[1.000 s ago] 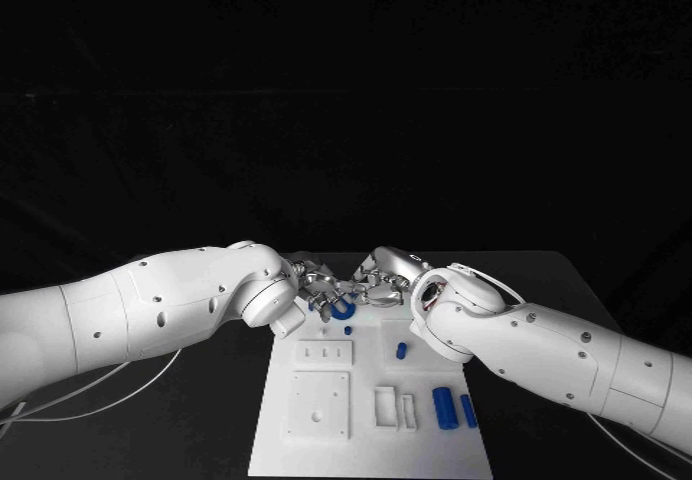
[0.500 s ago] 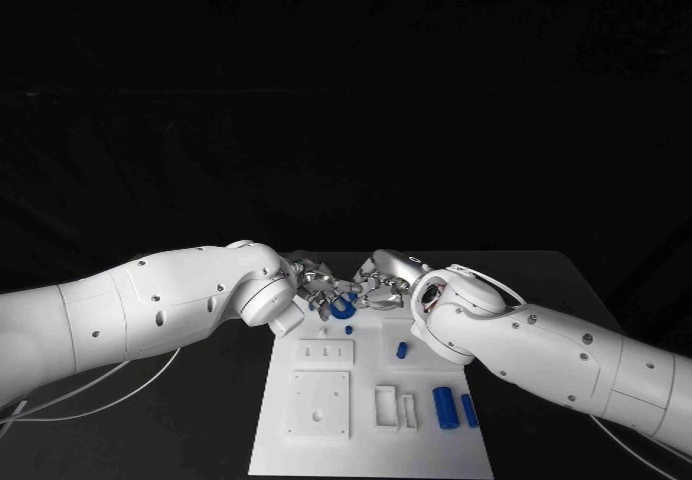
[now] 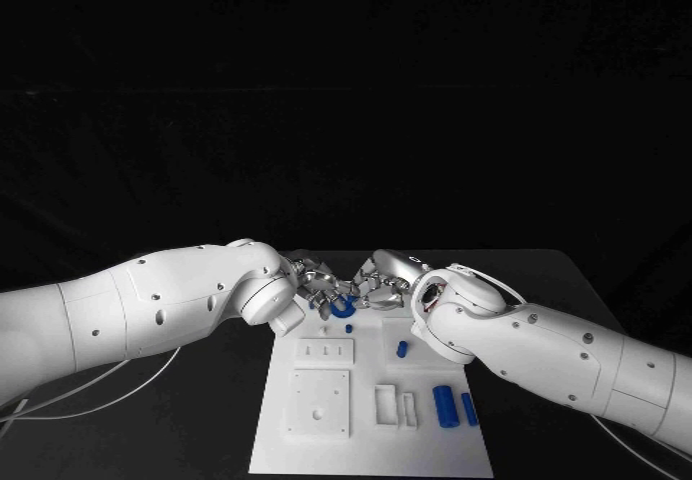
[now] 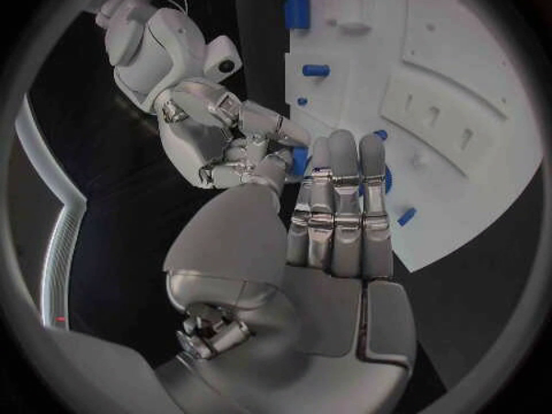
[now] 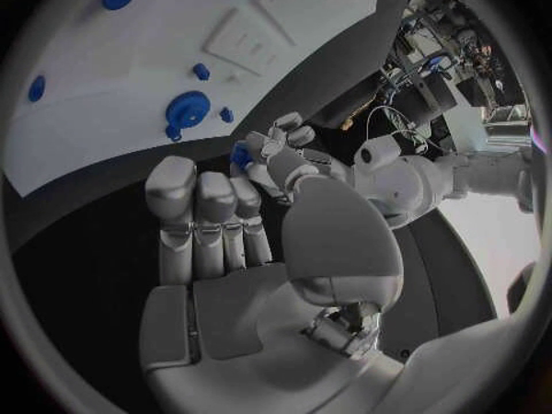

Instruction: Assemble the parts on the task board

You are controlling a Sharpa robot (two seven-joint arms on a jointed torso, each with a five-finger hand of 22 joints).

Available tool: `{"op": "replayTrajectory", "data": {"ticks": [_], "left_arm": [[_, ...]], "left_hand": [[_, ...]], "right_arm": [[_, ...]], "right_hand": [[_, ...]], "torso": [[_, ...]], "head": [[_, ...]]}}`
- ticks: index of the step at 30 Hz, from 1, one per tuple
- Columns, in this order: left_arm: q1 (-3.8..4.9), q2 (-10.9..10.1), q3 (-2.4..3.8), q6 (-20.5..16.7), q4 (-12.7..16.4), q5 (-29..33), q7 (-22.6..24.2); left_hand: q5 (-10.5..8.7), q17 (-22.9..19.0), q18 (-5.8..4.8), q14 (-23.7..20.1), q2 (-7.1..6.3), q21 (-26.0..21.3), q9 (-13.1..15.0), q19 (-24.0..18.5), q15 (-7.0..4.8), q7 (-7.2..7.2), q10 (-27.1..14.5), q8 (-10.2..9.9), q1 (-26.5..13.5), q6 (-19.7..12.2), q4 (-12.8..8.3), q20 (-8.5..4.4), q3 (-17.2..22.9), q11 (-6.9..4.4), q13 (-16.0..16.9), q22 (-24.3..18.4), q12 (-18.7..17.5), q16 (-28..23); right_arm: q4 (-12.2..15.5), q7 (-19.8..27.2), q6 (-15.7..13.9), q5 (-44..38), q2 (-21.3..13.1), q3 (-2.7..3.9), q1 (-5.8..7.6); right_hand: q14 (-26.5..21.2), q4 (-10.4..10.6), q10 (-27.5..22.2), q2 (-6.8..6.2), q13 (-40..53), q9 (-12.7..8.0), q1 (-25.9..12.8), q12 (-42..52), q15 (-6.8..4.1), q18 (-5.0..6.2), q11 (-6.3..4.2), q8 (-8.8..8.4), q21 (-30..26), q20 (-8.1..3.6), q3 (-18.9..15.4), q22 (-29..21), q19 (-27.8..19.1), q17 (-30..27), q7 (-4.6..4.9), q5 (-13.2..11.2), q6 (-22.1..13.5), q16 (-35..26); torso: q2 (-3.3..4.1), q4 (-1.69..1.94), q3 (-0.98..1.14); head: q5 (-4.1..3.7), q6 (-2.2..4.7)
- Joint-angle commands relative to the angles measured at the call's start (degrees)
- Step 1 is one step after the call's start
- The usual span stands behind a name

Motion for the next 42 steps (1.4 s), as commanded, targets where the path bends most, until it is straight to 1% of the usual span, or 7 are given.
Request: {"op": "replayTrajectory", "data": {"ticks": [1,11,19,26,27,31,42], "left_arm": [[-0.05,0.06,-0.02,1.22,0.23,-0.14,-0.61],[-0.09,-0.01,-0.02,1.88,0.33,0.04,0.02],[-0.21,0.00,-0.02,2.92,0.42,0.19,0.71],[-0.33,-0.05,-0.02,3.37,0.46,0.00,0.99],[-0.35,-0.06,-0.02,3.37,0.46,-0.03,1.06],[-0.41,-0.09,-0.02,3.10,0.49,-0.09,1.23],[-0.62,-0.12,-0.01,2.26,0.70,-0.20,1.09]], "left_hand": [[-0.62,0.16,-0.82,-0.48,0.74,0.47,0.45,-0.67,-0.10,-0.19,1.36,0.36,1.29,1.09,-1.54,0.05,0.35,-0.36,-0.09,0.49,-0.28,-0.01],[-1.30,0.60,-0.91,-0.07,2.43,0.91,2.00,-0.89,-0.41,-0.93,2.54,0.49,0.31,2.71,-2.91,-0.17,-0.15,-0.76,0.03,1.37,0.14,0.59],[-1.54,4.03,-1.62,0.15,3.29,2.77,8.46,-0.24,-1.63,-2.45,2.64,0.74,-0.66,5.67,-1.68,-1.37,-1.44,-2.13,0.89,3.34,7.61,6.50],[-1.72,6.52,-2.34,-0.70,3.27,4.62,20.62,-0.51,-2.63,-3.81,2.80,0.97,-0.42,7.11,-0.06,-2.42,-3.12,-3.16,3.37,5.75,14.68,12.44],[-1.71,7.28,-2.64,-1.70,3.44,5.16,25.96,-0.84,-2.64,-3.94,2.56,0.44,0.00,6.32,0.60,-2.68,-3.47,-3.55,4.29,6.62,15.58,13.94],[-1.70,8.24,-2.69,-1.59,3.19,6.01,35.19,-0.97,-3.10,-4.33,2.76,0.40,0.36,6.14,1.90,-2.95,-3.91,-3.61,6.12,8.07,17.53,15.89],[-1.70,8.27,-2.79,-1.90,2.90,6.63,48.11,-1.04,-3.46,-4.83,2.54,0.48,1.18,4.67,5.77,-3.22,-3.76,-4.26,9.61,10.57,20.00,19.08]], "right_arm": [[0.13,0.15,0.57,-0.60,0.06,0.07,0.05],[0.05,0.13,0.54,-0.60,0.13,0.07,0.05],[0.06,0.45,0.16,-0.44,0.17,0.07,0.04],[0.22,0.94,-0.28,-0.20,0.14,0.07,0.03],[0.24,1.04,-0.35,-0.10,0.14,0.07,0.03],[0.35,1.30,-0.44,0.13,0.15,0.07,0.01],[0.59,1.84,-0.88,0.47,0.11,0.07,-0.06]], "right_hand": [[0.04,0.23,-0.10,0.66,0.02,0.05,0.12,-0.32,-0.37,0.11,-0.28,0.12,-0.14,-0.52,0.04,5.92,2.87,0.04,-0.17,0.38,1.34,-0.26],[0.03,0.36,-0.15,0.66,-0.01,0.07,0.11,-0.38,-0.38,0.13,-0.31,0.14,-0.26,-0.53,0.00,5.89,2.86,-0.01,-0.22,0.38,1.44,-0.33],[0.02,0.53,-0.13,0.92,0.03,0.07,0.15,-0.38,-0.40,0.12,-0.37,0.15,-0.29,-0.55,0.19,5.90,2.89,-0.07,-0.26,0.41,1.60,-0.43],[0.04,0.59,-0.06,1.20,0.09,0.09,0.05,-0.34,-0.44,0.12,-0.41,0.15,-0.33,-0.58,0.77,5.91,2.91,0.00,-0.31,0.37,1.83,-0.41],[0.03,0.58,-0.05,1.23,0.09,0.08,0.01,-0.35,-0.45,0.12,-0.43,0.14,-0.33,-0.59,0.88,5.91,2.91,0.00,-0.33,0.34,1.89,-0.43],[0.05,0.60,-0.03,1.29,0.12,0.09,-0.03,-0.33,-0.46,0.11,-0.45,0.14,-0.27,-0.60,0.97,5.93,2.93,0.02,-0.35,0.31,1.95,-0.42],[0.06,0.61,0.05,1.31,0.21,0.09,-0.14,-0.26,-0.48,0.11,-0.47,0.15,-0.26,-0.63,1.00,5.94,2.95,0.06,-0.39,0.35,2.10,-0.42]], "torso": [[0.01,-0.02,0.02],[0.02,0.01,-0.02],[0.06,-0.04,-0.04],[0.09,0.01,-0.01],[0.07,0.00,-0.01],[0.10,0.01,-0.01],[0.07,-0.04,0.03]], "head": [[-0.19,-0.06],[-0.33,-0.06],[-0.38,-0.26],[-0.42,-0.46],[-0.41,-0.51],[-0.38,-0.66],[-0.49,-1.08]]}}
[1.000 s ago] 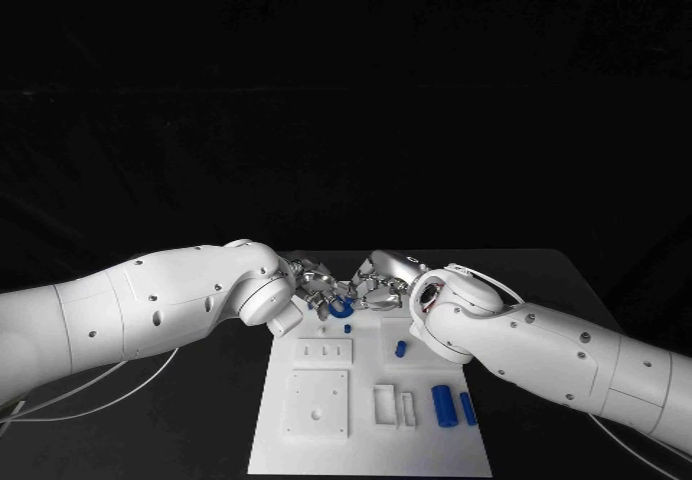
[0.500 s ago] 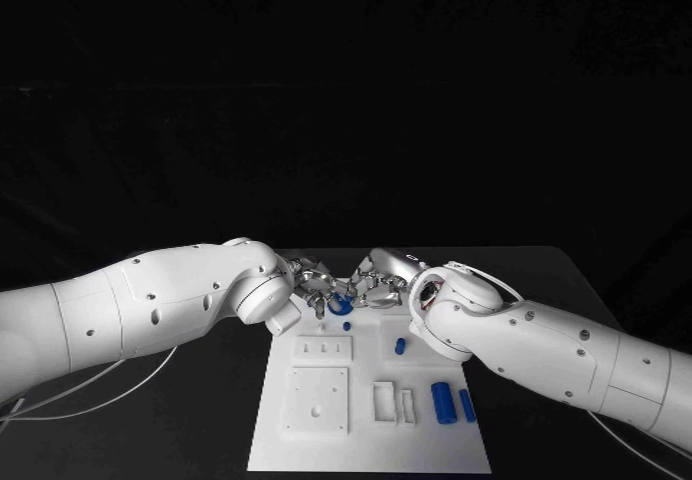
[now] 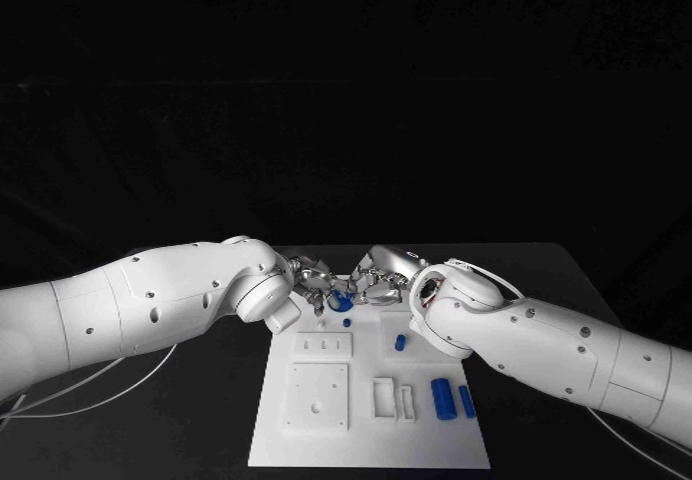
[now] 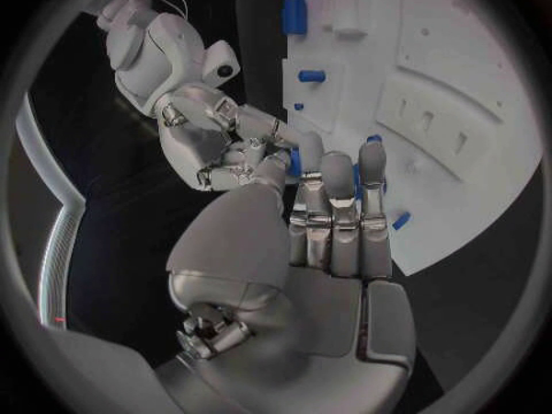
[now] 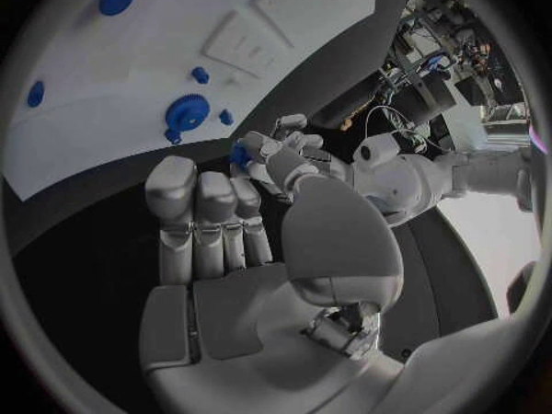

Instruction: Assemble the parts on the task board

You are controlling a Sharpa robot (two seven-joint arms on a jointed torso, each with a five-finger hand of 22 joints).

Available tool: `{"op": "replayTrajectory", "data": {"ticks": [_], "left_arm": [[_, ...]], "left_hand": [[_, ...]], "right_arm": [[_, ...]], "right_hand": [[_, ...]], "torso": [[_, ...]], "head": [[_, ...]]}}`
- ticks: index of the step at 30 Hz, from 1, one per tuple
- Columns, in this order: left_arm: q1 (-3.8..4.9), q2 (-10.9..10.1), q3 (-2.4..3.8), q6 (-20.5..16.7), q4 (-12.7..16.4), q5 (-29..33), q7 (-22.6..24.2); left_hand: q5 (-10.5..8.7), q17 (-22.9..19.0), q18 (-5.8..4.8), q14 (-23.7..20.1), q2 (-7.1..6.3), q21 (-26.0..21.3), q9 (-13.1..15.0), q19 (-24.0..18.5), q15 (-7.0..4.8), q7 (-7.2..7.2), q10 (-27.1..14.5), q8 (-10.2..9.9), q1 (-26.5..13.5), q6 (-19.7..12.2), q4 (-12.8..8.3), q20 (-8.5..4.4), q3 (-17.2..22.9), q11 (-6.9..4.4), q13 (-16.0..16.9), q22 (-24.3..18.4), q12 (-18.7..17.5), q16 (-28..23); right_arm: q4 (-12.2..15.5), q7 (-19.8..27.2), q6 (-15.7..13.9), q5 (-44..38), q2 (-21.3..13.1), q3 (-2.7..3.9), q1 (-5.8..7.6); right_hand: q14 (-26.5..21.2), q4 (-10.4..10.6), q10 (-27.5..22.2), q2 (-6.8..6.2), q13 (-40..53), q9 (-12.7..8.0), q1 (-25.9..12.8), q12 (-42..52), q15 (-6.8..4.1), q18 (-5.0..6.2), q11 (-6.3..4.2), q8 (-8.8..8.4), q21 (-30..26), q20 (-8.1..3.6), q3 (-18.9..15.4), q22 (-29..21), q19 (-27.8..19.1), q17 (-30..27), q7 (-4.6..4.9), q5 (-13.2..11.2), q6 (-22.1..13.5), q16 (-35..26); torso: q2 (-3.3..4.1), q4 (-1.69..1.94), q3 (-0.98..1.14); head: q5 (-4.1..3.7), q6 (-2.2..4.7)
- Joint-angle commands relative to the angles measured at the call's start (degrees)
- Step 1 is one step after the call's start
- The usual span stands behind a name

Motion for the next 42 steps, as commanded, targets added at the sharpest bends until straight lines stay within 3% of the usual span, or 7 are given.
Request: {"op": "replayTrajectory", "data": {"ticks": [1,7,11,16,23,37,42], "left_arm": [[-0.24,0.28,0.01,1.06,0.54,-0.06,0.90],[-0.37,0.27,0.01,0.93,0.48,-0.44,0.79],[-0.42,0.27,0.01,0.91,0.53,-0.75,0.78],[-0.47,0.30,0.02,1.25,0.63,-1.20,0.86],[-0.50,0.38,0.02,1.86,0.72,-1.39,1.07],[-0.56,0.41,0.04,0.84,0.46,-0.11,1.90],[-0.56,0.28,0.04,0.18,0.34,0.78,2.02]], "left_hand": [[-0.33,0.13,-1.03,-0.36,-0.06,0.43,43.01,-0.17,-0.37,-4.57,2.67,-0.09,0.34,4.22,1.10,-0.49,-0.30,-0.69,1.14,0.46,0.94,0.86],[-3.39,0.25,-1.16,-0.58,-1.12,0.42,46.34,-0.15,-0.49,-4.91,2.62,-0.07,0.36,4.56,2.39,-0.60,-1.89,-0.81,2.86,0.86,1.58,1.70],[-3.51,-0.04,-1.23,-0.95,-1.10,0.18,50.56,-0.17,-0.49,-4.99,2.48,-0.16,0.88,4.10,3.81,-0.60,-3.22,-0.81,4.27,1.29,1.26,2.23],[0.18,-0.33,-1.24,-1.27,-1.24,0.03,51.92,-0.34,-0.42,-4.94,2.30,-0.19,0.75,3.62,4.84,-0.54,-2.82,-0.76,4.77,1.57,0.98,2.39],[9.14,-0.90,-1.16,-1.93,-2.78,-0.38,51.71,-0.81,-0.21,-4.56,2.00,-0.22,1.44,2.71,5.23,-0.36,0.34,-0.48,4.80,1.87,-0.17,2.29],[11.01,-1.42,-1.03,-2.20,-3.64,-0.37,52.40,-1.00,-0.26,-4.39,2.17,-0.22,-0.30,3.02,1.23,-0.42,6.63,-0.41,5.67,3.67,-0.04,3.46],[11.43,-1.24,-1.09,-2.11,-3.79,-0.23,52.15,-1.01,-0.37,-4.47,2.28,-0.20,-0.87,3.38,-0.05,-0.55,7.37,-0.54,5.93,4.24,0.47,3.95]], "right_arm": [[0.49,1.62,-0.99,0.28,0.15,0.11,0.09],[0.63,1.85,-1.06,0.57,0.05,0.11,0.07],[0.71,1.95,-1.05,0.74,0.00,0.11,0.05],[0.75,2.00,-1.05,0.83,-0.04,0.11,0.03],[0.76,2.06,-1.08,0.86,-0.02,0.11,0.02],[0.41,2.19,-0.74,1.22,0.03,0.11,-0.05],[0.08,2.34,-1.51,1.72,-0.24,0.11,-0.06]], "right_hand": [[0.06,0.22,0.05,0.40,0.10,0.11,-0.04,-0.26,-0.48,0.11,-0.49,0.16,-0.25,-0.42,0.58,5.95,2.74,0.06,-0.23,0.12,1.18,-0.20],[0.05,0.23,0.02,0.43,0.07,0.11,-0.05,-0.30,-0.49,0.12,-0.49,0.16,-0.24,-0.43,0.60,5.95,2.73,0.06,-0.24,0.17,1.19,-0.22],[0.05,0.20,0.05,0.49,0.11,0.11,0.00,-0.27,-0.49,0.13,-0.50,0.16,-0.27,-0.43,0.68,5.95,2.73,0.06,-0.24,0.19,1.22,-0.24],[0.05,0.19,0.06,0.51,0.13,0.11,-0.01,-0.26,-0.49,0.14,-0.50,0.16,-0.25,-0.43,0.70,5.95,2.74,0.08,-0.25,0.19,1.24,-0.23],[0.06,0.19,0.07,0.55,0.15,0.12,-0.01,-0.25,-0.50,0.14,-0.50,0.16,-0.23,-0.44,0.73,5.96,2.74,0.11,-0.25,0.19,1.26,-0.21],[-0.01,0.24,-0.46,-0.27,-0.33,0.01,-0.43,-0.93,-0.39,0.24,-0.34,0.11,-0.65,-0.38,-0.20,5.87,2.66,-0.15,-0.05,-0.19,0.23,-0.56],[-0.26,2.58,-1.80,-2.40,-1.77,-0.10,-0.67,-2.55,0.35,0.81,0.72,0.17,-2.16,0.23,-6.59,5.50,2.39,-1.16,1.33,-3.80,-6.06,-1.67]], "torso": [[0.00,-0.01,0.02],[-0.07,0.01,0.02],[-0.03,0.04,0.03],[-0.05,0.03,-0.04],[-0.05,0.06,-0.04],[-0.10,-0.02,-0.01],[-0.08,-0.03,0.00]], "head": [[-0.13,-0.17],[-0.26,-0.39],[-0.33,-0.49],[-0.43,-0.61],[-0.54,-0.73],[-0.38,-0.93],[-0.32,-0.89]]}}
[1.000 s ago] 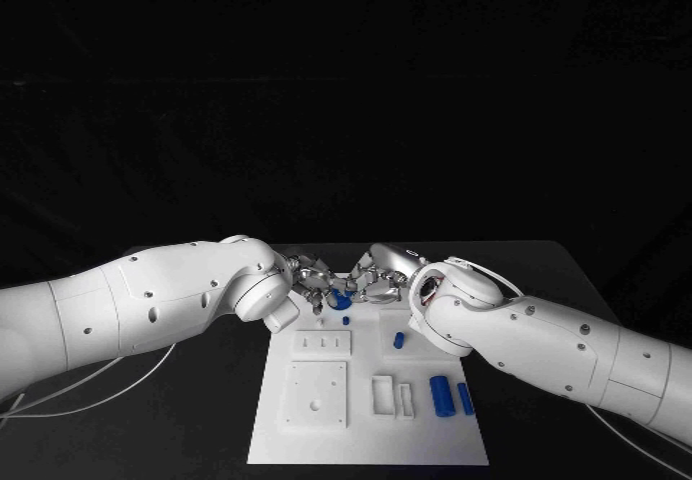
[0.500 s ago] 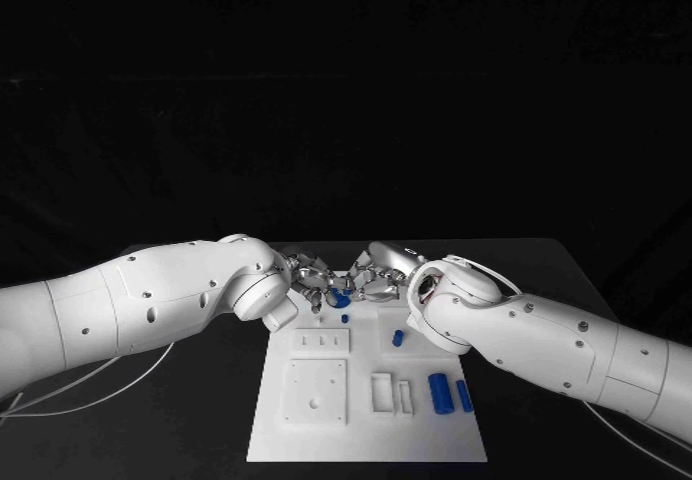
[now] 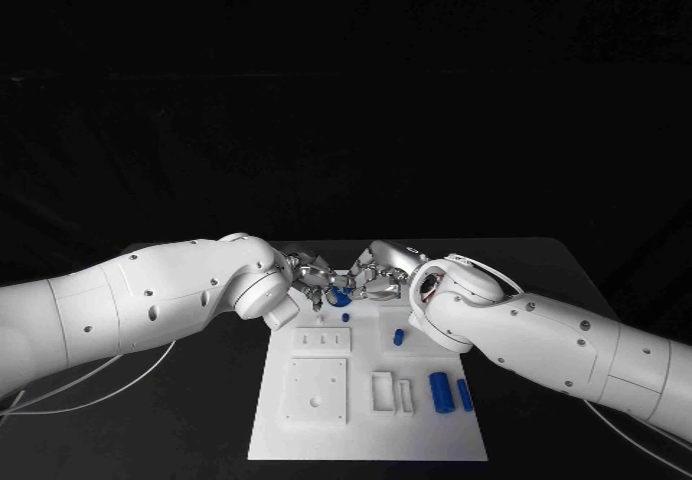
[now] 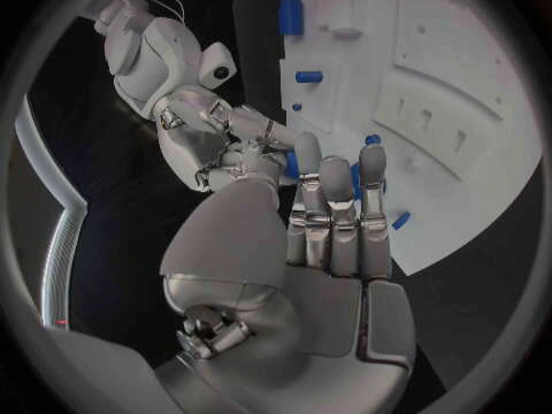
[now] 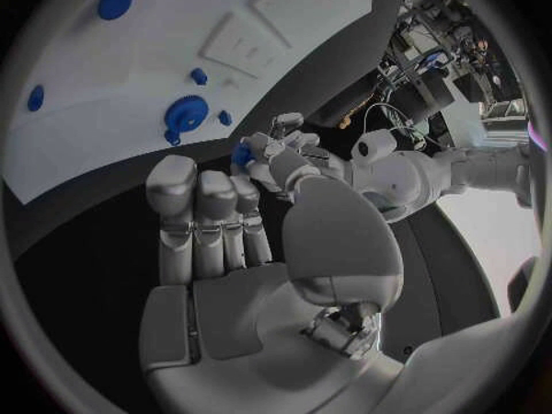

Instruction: Assemble the parts on the task board

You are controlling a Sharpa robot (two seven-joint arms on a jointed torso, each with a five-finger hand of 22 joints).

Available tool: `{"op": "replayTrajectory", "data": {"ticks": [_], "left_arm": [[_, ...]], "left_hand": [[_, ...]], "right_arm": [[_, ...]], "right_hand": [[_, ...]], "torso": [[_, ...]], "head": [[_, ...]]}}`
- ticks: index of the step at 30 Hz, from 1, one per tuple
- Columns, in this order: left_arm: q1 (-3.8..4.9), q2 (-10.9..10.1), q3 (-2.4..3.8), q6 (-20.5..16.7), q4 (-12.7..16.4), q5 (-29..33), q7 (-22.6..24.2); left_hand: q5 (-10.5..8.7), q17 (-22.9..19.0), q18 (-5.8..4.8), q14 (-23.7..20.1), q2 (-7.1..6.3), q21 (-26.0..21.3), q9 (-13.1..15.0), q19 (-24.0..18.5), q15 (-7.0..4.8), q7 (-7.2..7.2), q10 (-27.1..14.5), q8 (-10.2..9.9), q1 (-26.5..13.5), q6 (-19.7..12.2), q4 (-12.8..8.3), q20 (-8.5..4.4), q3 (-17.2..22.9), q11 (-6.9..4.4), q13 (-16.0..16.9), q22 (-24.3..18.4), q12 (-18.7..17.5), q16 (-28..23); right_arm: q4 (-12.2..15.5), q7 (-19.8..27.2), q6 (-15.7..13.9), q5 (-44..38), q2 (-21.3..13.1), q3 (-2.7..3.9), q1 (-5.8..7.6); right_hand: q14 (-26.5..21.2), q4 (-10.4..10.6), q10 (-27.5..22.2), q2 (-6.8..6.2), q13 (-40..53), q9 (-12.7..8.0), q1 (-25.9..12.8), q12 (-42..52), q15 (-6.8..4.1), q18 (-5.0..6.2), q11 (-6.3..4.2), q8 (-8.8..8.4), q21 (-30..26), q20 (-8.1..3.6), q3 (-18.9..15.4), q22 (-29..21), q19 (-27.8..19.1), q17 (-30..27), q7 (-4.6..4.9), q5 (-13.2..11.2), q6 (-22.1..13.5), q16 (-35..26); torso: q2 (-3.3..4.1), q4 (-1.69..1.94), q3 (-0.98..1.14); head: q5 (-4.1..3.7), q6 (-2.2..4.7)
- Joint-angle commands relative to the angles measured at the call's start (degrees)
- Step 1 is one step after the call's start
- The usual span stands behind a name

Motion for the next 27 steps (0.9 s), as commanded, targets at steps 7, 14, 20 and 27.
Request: {"op": "replayTrajectory", "data": {"ticks": [7,14,20,27], "left_arm": [[-0.14,0.12,0.02,0.85,0.15,2.11,0.75],[-0.13,-0.10,0.02,3.25,-0.87,0.57,-1.62],[-0.12,-0.08,0.02,5.17,-1.87,-2.63,-5.40],[-0.12,0.48,0.01,7.62,-3.09,-7.74,-8.95]], "left_hand": [[1.31,0.38,-0.25,0.13,-0.23,0.08,36.95,0.05,-0.33,-3.15,2.29,0.21,-1.18,4.22,-6.91,-0.40,5.77,-0.11,0.14,0.67,0.95,0.71],[1.77,0.68,-0.23,0.60,-0.40,-0.04,34.64,0.56,-0.48,-3.25,2.44,0.25,-2.00,4.97,-8.58,-0.55,6.08,-0.30,-0.33,1.21,1.61,0.74],[2.78,0.97,-0.18,1.37,-0.60,0.05,33.58,1.20,-0.75,-3.44,2.61,0.19,-2.49,5.65,-9.48,-0.80,6.25,-0.51,-0.51,1.43,2.68,0.87],[3.27,1.94,-0.21,2.68,-0.57,0.57,33.08,2.18,-1.26,-3.96,2.62,0.44,-3.19,7.34,-10.35,-1.24,5.78,-0.92,-0.02,1.98,5.88,1.67]], "right_arm": [[-0.11,2.96,-3.77,1.72,-0.97,0.11,-0.11],[1.06,7.15,-6.58,4.97,-4.61,0.14,-0.61],[2.44,10.86,-7.75,8.64,-9.38,0.82,-0.74],[2.97,13.58,-8.69,14.43,-14.10,1.81,-0.73]], "right_hand": [[-1.06,5.47,-2.71,-1.41,-3.26,-0.74,5.42,-1.88,1.35,1.89,1.99,-0.88,-3.73,1.50,-15.46,5.18,2.37,-1.68,2.12,-1.86,-12.55,-1.41],[-1.65,6.91,-3.70,-1.89,-4.60,-0.85,6.90,-1.98,1.52,2.08,2.20,-1.00,-5.63,1.71,-17.81,4.96,2.27,-2.68,2.38,0.86,-15.07,-2.03],[-1.81,6.74,-3.89,-1.75,-5.05,-0.78,7.05,-2.16,1.46,2.07,2.06,-0.92,-6.05,1.67,-17.94,4.95,2.24,-3.05,2.25,4.94,-13.42,-2.32],[-1.93,6.11,-4.11,-1.00,-5.65,-0.70,6.31,-2.24,1.39,2.02,1.92,-0.85,-6.97,1.60,-18.77,4.85,2.20,-3.30,2.04,6.33,-10.92,-2.36]], "torso": [[-0.03,0.11,0.06],[0.05,0.01,0.12],[-0.01,-0.06,0.09],[-0.13,-0.27,0.19]], "head": [[-0.07,0.03],[0.16,0.00],[0.45,-0.46],[0.83,-1.34]]}}
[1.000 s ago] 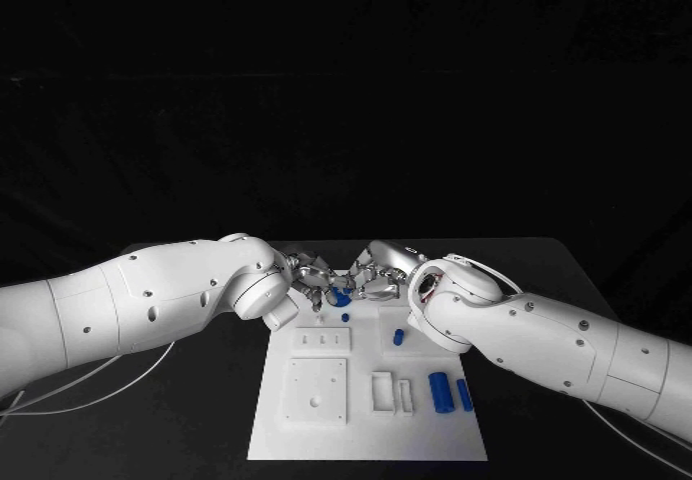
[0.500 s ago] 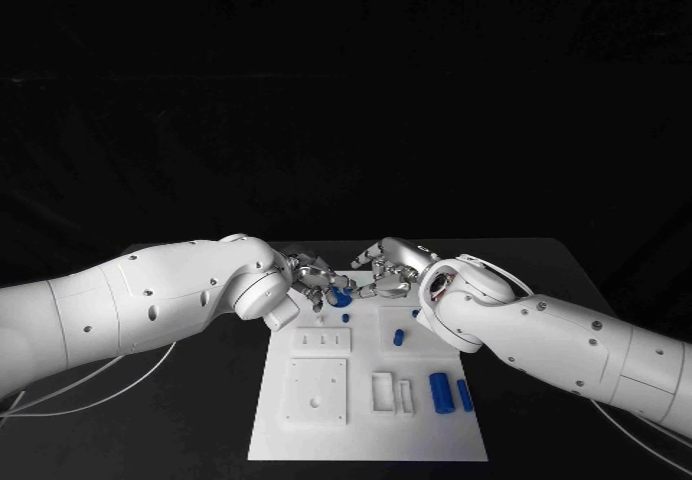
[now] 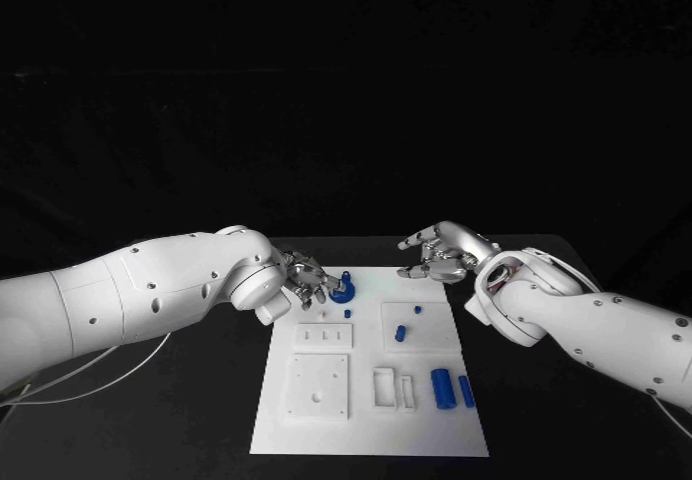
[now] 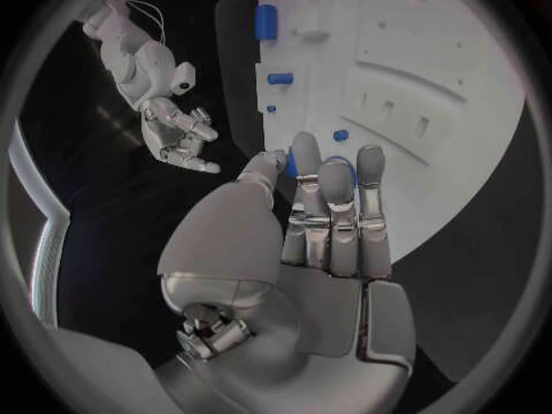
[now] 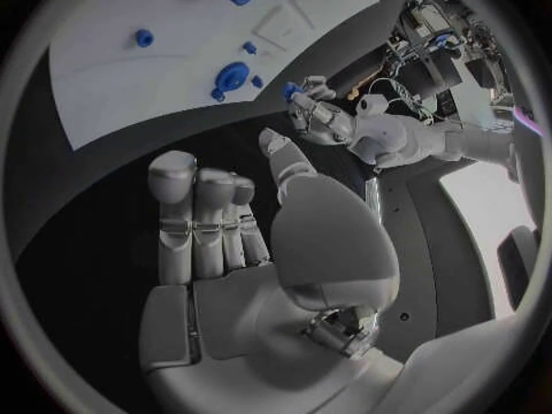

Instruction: Assemble the parts on the task board

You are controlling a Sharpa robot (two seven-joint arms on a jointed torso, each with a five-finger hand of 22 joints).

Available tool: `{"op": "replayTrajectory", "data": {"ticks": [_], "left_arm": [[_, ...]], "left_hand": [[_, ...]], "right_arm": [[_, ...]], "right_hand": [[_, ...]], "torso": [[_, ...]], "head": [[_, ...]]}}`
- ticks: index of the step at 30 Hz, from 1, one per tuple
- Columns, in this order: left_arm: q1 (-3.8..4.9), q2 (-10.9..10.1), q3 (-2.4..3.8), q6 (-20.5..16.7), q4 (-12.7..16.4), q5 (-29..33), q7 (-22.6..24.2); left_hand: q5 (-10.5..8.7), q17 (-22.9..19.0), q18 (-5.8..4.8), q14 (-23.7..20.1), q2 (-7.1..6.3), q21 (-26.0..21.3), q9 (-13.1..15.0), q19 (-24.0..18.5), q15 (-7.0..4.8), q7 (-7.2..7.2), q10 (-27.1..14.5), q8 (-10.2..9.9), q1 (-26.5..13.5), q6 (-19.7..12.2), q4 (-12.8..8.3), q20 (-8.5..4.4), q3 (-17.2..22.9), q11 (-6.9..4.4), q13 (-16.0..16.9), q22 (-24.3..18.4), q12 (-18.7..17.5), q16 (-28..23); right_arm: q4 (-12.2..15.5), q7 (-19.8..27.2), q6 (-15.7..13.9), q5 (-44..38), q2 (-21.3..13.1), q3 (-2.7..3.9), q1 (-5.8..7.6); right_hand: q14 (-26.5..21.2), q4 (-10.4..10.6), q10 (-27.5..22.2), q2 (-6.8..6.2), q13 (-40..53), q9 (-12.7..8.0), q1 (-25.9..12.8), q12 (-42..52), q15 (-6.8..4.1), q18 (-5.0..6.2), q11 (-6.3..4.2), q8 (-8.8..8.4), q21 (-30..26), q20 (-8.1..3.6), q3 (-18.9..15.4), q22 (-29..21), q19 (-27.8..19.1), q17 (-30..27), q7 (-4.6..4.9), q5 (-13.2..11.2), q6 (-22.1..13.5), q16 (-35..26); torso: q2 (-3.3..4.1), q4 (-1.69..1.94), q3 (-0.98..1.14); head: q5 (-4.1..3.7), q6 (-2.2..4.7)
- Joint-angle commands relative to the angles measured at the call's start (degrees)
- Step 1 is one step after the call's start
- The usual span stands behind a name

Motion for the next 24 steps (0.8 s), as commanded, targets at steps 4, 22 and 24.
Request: {"op": "replayTrajectory", "data": {"ticks": [4,22,24], "left_arm": [[0.02,0.90,0.03,5.84,-0.21,-10.30,-5.55],[-1.29,3.96,0.04,6.01,-0.97,-21.65,-7.72],[-1.66,3.98,0.04,5.53,-0.84,-22.18,-7.72]], "left_hand": [[3.71,1.54,-0.17,1.69,0.16,1.51,35.09,1.25,-0.61,-5.03,2.62,0.26,-0.59,6.96,-5.50,-0.55,4.78,-0.83,2.06,1.04,4.68,1.85],[-2.41,5.53,-0.32,3.63,-2.62,-3.60,38.92,5.35,-1.34,-5.68,2.71,0.18,-6.82,9.28,-9.77,-1.23,18.13,-1.37,4.01,7.99,9.04,2.12],[-2.38,6.23,-0.34,3.80,-2.57,-4.15,39.08,5.60,-1.36,-5.76,2.69,0.23,-6.89,9.66,-9.86,-1.22,18.19,-1.39,4.18,8.80,9.55,2.34]], "right_arm": [[-0.77,4.58,-2.35,9.13,-1.88,0.95,0.04],[-2.63,5.53,-2.88,14.10,-1.47,2.90,0.20],[-2.54,5.54,-2.84,14.13,-1.43,2.93,0.21]], "right_hand": [[-0.43,-0.26,-0.27,0.90,-0.19,0.08,-0.37,-0.11,-0.07,0.71,-0.01,-0.10,-0.27,0.23,-0.45,4.86,2.35,0.03,-0.08,0.76,0.70,0.00],[-0.48,-1.91,-0.50,1.57,-0.69,0.11,-1.67,0.00,-0.12,0.70,-0.07,-0.07,-0.65,0.17,-0.29,4.83,2.45,-0.16,-0.10,3.18,1.25,0.02],[-0.48,-1.91,-0.50,1.57,-0.69,0.11,-1.67,0.00,-0.12,0.70,-0.07,-0.07,-0.65,0.17,-0.29,4.83,2.45,-0.16,-0.10,3.18,1.25,0.02]], "torso": [[-0.17,-0.37,0.19],[-0.49,-0.13,0.61],[-0.44,-0.16,0.60]], "head": [[0.46,-1.47],[1.24,-4.64],[1.24,-4.73]]}}
